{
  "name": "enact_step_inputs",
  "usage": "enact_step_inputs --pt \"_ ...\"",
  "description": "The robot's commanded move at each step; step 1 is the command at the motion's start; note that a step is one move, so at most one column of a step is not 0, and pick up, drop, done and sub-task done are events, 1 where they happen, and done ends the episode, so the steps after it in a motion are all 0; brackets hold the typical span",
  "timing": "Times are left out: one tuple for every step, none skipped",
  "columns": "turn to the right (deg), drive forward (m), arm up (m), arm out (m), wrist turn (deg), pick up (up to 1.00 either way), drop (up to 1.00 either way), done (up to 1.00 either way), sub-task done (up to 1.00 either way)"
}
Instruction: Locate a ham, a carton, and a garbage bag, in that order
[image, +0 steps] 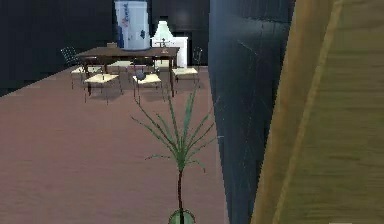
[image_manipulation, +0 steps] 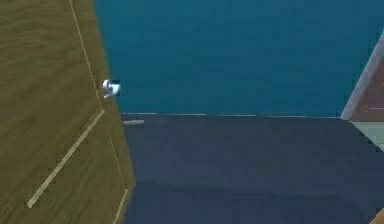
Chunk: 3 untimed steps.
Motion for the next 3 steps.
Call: enact_step_inputs --pt "0.0 0.15 0.00 0.00 0.0 0.00 0.00 0.00 0.00" --pt "-45.0 0.00 0.00 0.00 0.0 0.00 0.00 0.00 0.00" --pt "-15.0 0.00 0.00 0.00 0.0 0.00 0.00 0.00 0.00"
